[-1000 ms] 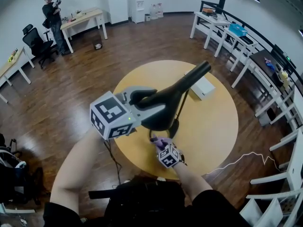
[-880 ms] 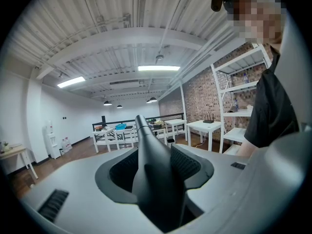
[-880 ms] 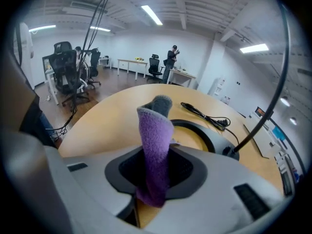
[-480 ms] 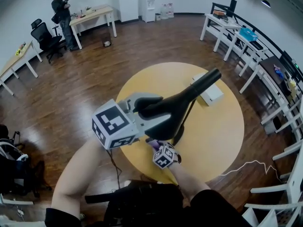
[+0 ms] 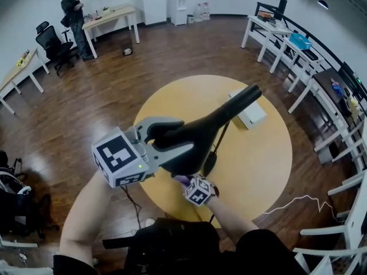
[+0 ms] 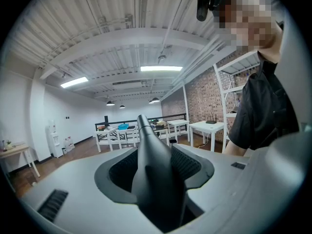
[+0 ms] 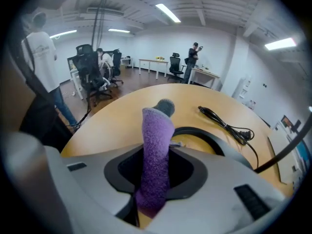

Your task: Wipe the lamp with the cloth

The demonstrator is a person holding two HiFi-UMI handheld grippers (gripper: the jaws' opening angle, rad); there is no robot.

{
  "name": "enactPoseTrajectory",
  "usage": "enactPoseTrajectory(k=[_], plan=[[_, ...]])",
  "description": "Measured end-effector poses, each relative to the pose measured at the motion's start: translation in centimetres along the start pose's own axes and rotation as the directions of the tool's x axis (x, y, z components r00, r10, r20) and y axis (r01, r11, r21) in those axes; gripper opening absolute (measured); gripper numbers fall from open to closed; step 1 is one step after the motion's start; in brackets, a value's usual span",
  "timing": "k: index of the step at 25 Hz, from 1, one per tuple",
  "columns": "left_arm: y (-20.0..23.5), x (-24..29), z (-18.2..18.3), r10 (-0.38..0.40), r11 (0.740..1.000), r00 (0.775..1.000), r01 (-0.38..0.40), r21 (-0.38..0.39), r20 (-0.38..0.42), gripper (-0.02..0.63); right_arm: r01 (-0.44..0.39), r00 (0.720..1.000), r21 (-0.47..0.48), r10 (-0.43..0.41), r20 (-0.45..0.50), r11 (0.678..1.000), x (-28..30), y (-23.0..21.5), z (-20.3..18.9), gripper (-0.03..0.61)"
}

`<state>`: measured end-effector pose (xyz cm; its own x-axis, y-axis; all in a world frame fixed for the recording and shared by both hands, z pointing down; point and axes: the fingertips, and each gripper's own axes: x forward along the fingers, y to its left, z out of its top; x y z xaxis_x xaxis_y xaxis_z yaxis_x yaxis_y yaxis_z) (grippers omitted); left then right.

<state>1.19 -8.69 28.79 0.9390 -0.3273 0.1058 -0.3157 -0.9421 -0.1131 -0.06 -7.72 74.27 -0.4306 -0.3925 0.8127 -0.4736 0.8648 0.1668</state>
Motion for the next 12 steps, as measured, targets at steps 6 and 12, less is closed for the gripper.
enactPoseTrajectory(k=[6, 12], plan=[[0.4, -0.4, -0.1, -0.012, 1.0, 1.0, 0.012, 0.001, 0.004, 0.213, 0.016, 1.0, -0.08, -0.016, 0.002, 0.997, -2.8, -0.8, -3.3, 0.107], [0.3, -0.4, -0.3, -0.023, 1.0, 1.0, 0.023, -0.006, 0.003, 0.213, 0.168, 0.981, 0.115, -0.177, 0.076, 0.979, -8.4, -7.9, -5.4, 0.098]])
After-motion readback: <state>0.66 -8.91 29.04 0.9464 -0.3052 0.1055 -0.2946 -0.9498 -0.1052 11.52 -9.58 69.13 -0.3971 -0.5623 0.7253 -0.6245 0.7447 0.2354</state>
